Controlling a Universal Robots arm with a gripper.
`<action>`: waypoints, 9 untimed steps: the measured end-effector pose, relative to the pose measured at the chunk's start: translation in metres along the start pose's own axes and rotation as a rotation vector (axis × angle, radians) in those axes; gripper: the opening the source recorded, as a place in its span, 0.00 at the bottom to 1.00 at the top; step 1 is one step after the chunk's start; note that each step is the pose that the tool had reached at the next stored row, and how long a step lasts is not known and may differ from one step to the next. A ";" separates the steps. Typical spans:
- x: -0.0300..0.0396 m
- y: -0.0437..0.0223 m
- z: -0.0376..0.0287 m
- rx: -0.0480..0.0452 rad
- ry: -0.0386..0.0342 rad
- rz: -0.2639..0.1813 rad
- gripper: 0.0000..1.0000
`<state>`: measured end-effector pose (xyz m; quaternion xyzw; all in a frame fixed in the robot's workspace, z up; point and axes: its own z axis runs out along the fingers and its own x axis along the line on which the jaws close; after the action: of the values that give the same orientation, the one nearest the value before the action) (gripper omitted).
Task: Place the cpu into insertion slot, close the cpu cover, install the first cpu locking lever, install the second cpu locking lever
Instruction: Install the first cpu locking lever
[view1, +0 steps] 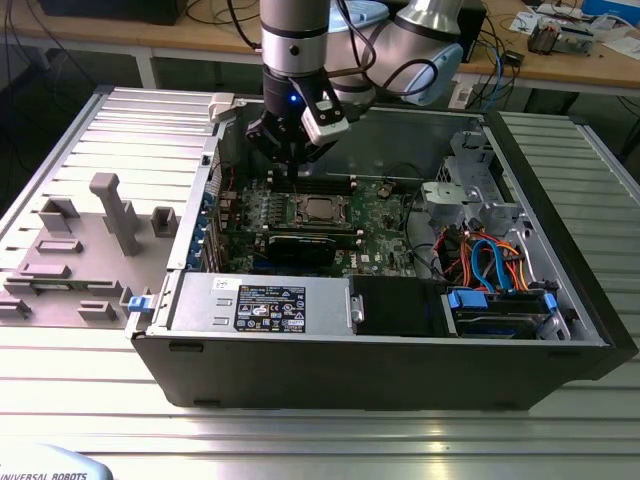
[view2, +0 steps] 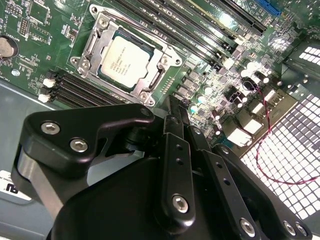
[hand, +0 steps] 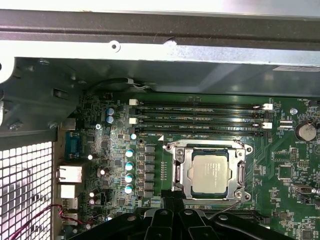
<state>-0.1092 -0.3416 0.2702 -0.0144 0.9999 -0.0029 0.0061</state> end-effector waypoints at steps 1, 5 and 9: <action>0.0010 0.0001 0.0000 0.0001 0.0000 0.000 0.11; 0.0131 0.0004 -0.0001 0.0000 0.0000 0.000 0.11; 0.0178 0.0051 0.0002 0.0001 0.0001 -0.004 0.11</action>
<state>-0.1272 -0.3369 0.2697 -0.0166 0.9998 -0.0030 0.0061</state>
